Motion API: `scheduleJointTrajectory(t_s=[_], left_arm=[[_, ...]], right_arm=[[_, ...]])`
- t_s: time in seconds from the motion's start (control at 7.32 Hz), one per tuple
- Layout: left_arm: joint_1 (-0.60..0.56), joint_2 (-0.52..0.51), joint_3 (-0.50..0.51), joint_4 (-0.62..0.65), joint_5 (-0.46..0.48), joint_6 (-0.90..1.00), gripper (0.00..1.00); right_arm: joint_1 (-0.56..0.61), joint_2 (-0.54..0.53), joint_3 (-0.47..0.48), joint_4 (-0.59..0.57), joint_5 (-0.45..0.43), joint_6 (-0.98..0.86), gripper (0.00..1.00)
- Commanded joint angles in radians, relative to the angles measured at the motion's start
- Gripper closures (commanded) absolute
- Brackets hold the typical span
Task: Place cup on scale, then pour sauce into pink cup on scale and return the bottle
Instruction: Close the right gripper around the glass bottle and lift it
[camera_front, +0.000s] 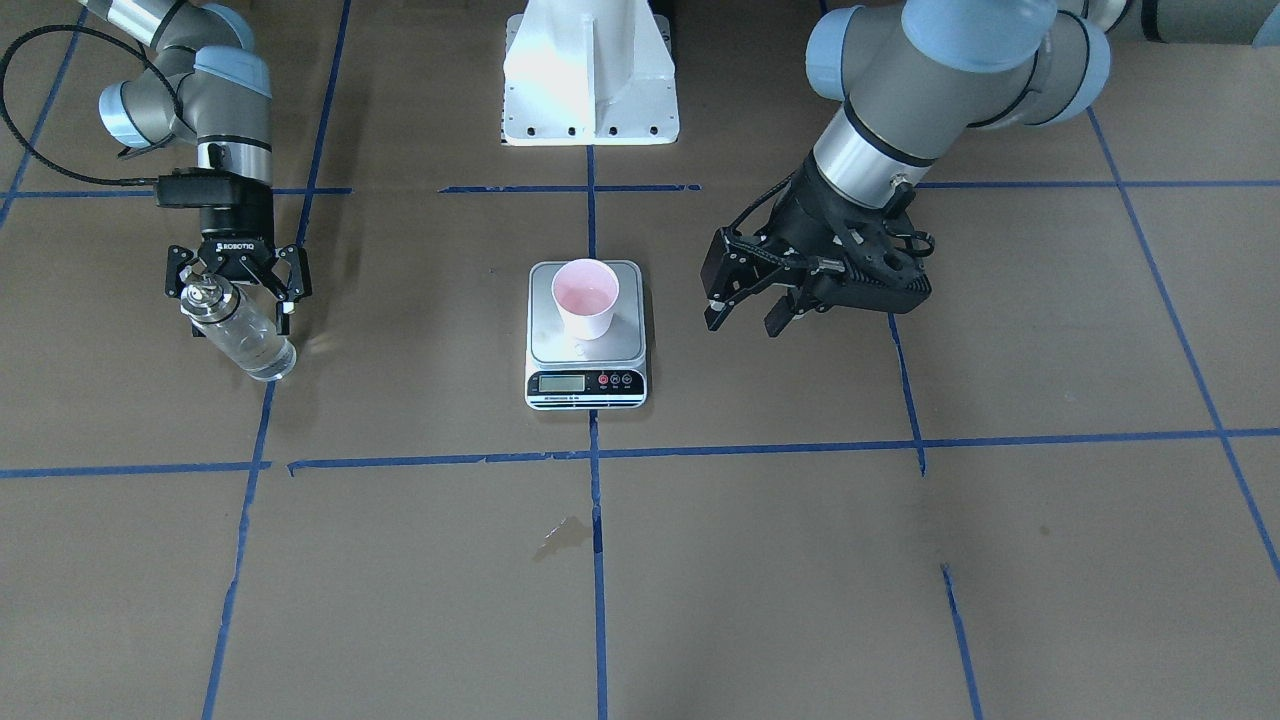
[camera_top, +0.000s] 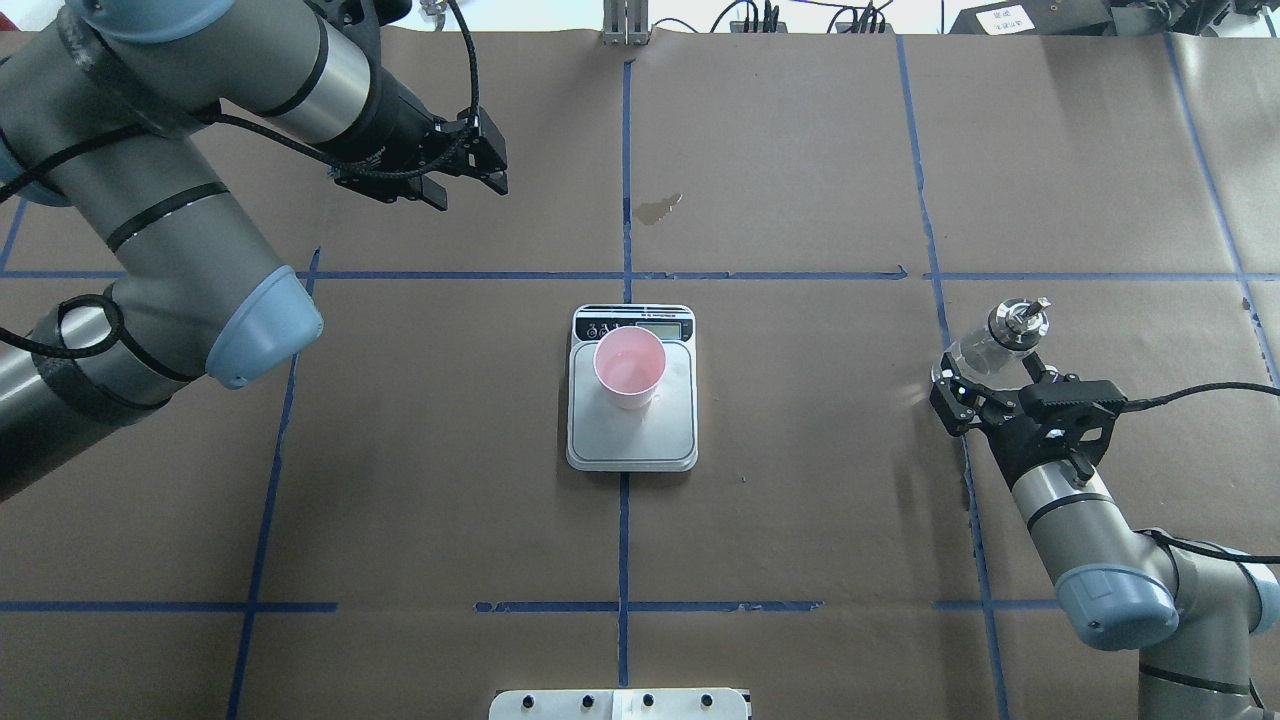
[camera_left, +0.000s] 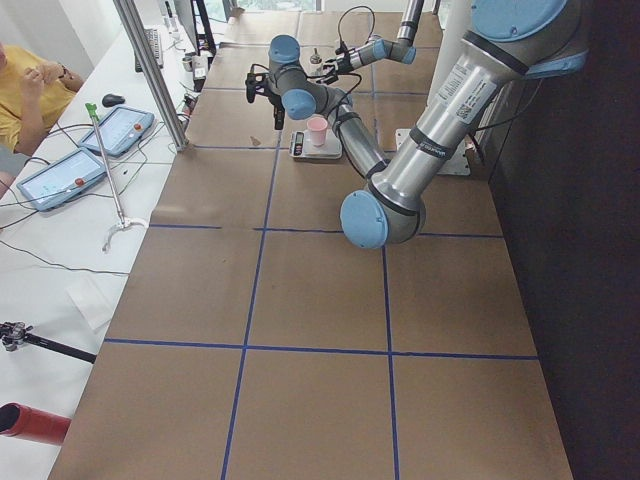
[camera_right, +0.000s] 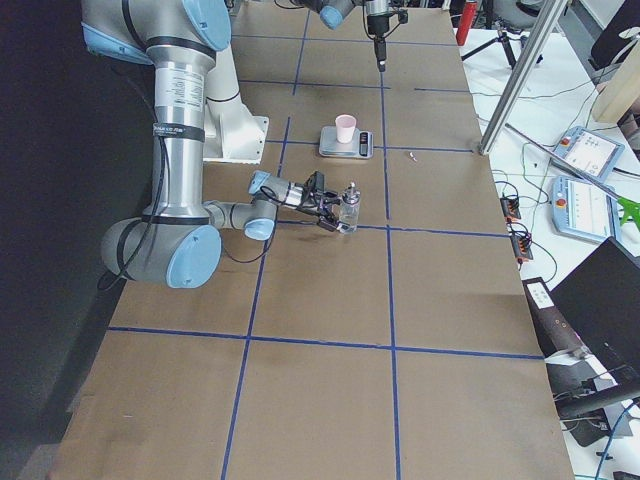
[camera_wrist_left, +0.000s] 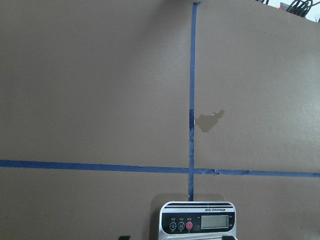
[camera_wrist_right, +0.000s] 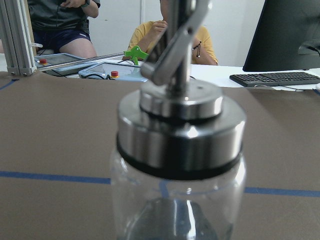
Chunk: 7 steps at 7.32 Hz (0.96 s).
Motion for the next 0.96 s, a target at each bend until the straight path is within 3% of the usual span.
scheduleJointTrajectory(t_s=[0.0,0.14,0.41,0.55,0.82], left_arm=[[-0.002,0.001,-0.003,0.0,0.0,-0.002,0.31],[-0.002,0.001,-0.004,0.0,0.0,-0.002,0.31],[-0.002,0.001,-0.006,0.0,0.0,-0.002,0.31],[-0.002,0.002,-0.006,0.0,0.0,-0.002,0.31],[-0.003,0.002,-0.012,0.002,0.0,-0.002,0.31]], right_arm=[[0.008,0.018,-0.017,0.001,-0.002,0.007,0.2],[0.01,0.015,-0.022,0.047,-0.003,-0.001,0.53],[0.025,0.02,-0.09,0.22,-0.002,-0.133,0.89],[0.043,0.036,-0.089,0.29,0.013,-0.245,1.0],[0.057,0.066,-0.049,0.3,0.056,-0.332,1.0]])
